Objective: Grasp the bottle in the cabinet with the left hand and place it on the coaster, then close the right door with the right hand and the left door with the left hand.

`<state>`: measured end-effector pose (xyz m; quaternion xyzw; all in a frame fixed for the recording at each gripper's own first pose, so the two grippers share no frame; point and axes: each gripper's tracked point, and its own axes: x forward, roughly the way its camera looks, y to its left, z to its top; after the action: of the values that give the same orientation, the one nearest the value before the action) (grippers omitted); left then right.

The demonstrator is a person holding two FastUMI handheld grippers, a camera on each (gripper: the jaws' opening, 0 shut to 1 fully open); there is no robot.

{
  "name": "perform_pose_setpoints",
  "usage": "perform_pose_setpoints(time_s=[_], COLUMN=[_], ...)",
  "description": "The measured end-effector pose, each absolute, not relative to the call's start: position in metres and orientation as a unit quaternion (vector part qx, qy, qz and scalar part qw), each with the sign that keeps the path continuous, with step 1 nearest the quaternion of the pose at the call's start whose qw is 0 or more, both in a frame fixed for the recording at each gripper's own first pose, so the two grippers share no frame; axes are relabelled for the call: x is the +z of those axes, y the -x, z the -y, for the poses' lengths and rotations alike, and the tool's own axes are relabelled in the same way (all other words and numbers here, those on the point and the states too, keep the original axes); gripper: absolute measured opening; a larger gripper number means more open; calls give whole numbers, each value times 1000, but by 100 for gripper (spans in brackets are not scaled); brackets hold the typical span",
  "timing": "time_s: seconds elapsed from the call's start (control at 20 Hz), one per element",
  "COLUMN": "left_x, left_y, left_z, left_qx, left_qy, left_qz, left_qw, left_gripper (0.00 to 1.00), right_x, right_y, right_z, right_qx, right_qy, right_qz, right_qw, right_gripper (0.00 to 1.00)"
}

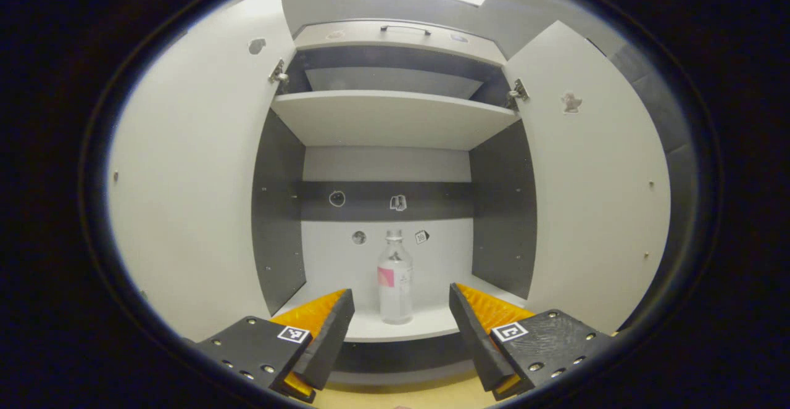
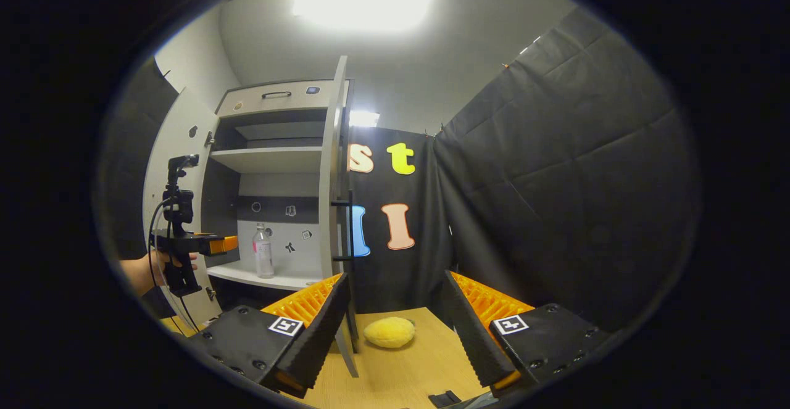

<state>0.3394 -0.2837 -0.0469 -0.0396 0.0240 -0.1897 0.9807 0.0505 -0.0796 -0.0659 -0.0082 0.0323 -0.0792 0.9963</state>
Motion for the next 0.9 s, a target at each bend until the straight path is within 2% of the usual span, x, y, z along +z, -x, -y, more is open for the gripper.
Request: perform_pose_setpoints(time_s=[0.1, 0.15, 0.25, 0.3, 0.9], left_x=[-54, -58, -68, -74, -128], left_y=[-362, -373, -391, -400, -493], left_z=[291, 296, 303, 305, 342], left_qx=[-197, -200, -206, -210, -221], left_qy=[37, 36, 38, 40, 37], left_qz=[-24, -25, -30, -34, -65], left_qw=[979, 979, 977, 976, 972], left_gripper=[91, 91, 91, 91, 91], right_x=[-70, -71, -74, -75, -92], right_y=[-55, -58, -62, -65, -67], right_z=[76, 75, 74, 72, 65], right_qx=[-88, -93, -102, -106, -158], right_qy=[14, 15, 18, 19, 36], right_qz=[-38, -40, -42, -44, -66], right_qw=[995, 995, 994, 993, 985], right_gripper=[96, 92, 96, 92, 92])
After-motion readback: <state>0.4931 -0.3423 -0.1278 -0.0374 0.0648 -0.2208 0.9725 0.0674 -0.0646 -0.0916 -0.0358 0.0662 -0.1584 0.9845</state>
